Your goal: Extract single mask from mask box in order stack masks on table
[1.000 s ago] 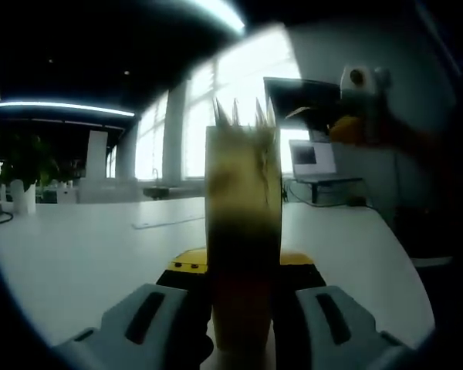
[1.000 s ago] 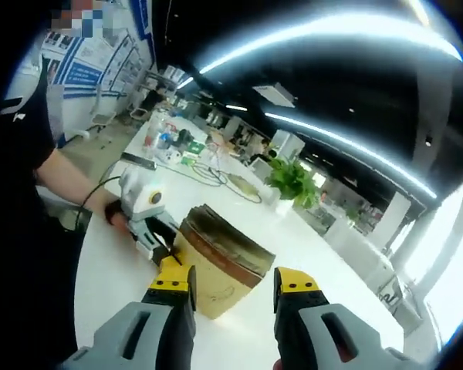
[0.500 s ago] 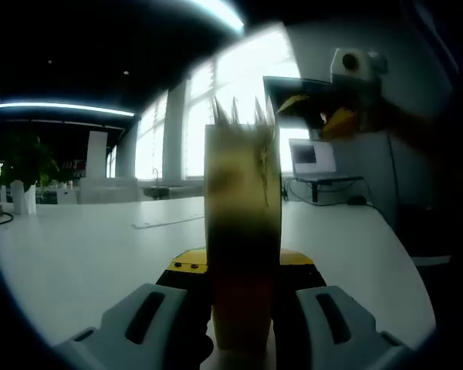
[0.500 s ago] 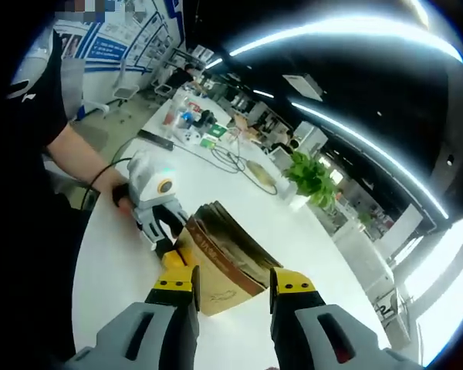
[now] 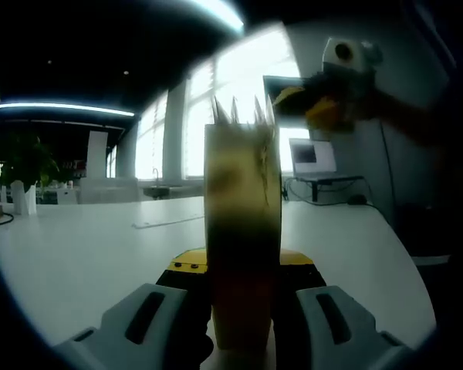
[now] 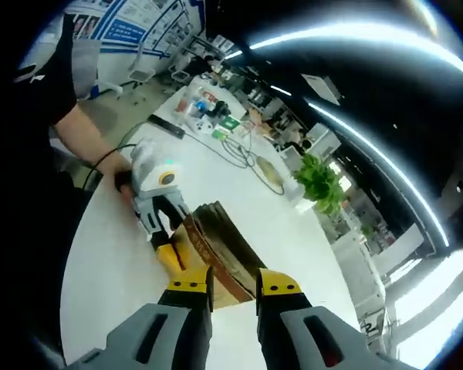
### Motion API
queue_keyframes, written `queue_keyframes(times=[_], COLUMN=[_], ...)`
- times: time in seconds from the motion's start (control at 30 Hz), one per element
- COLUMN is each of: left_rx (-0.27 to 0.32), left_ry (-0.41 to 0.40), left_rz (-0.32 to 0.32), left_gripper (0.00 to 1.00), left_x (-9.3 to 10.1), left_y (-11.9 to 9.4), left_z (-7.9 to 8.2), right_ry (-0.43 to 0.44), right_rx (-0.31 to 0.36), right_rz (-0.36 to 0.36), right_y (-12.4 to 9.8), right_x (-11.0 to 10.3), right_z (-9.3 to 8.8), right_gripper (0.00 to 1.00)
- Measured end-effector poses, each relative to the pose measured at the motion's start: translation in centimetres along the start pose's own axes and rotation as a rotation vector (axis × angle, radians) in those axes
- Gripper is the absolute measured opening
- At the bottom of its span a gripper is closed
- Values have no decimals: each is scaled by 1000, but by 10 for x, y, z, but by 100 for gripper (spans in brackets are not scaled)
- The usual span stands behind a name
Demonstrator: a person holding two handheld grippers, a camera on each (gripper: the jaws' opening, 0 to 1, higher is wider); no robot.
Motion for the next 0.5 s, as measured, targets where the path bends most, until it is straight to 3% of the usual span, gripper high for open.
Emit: queue_keyframes(times=[0.1,0.3,0.5], left_rx=[0,0,0], left_ry=[-1,-2,-3], left_rz=[0,-2,-5], left_gripper=[20,20,20], left_x=[0,0,0], left_y=[0,0,0], left_z=[0,0,0], right_ry=[-13,-163,-173], right_rx=[0,-34,-40], right_rz=[20,117,145], right_y=[3,8,12], right_x=[6,3,5], right_z=[5,7,10], right_gripper=[18,16,13])
Point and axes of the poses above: the point that each gripper's makers call its tool centre point, and the gripper's own axes: y roughly forward along the fingers, x roughly to its right, z roughly out of its top, the point moved 3 cm from there along -y, roughly backward along the fingers, and after that the axes turned 3 degrees about y, right-handed, at the moved point
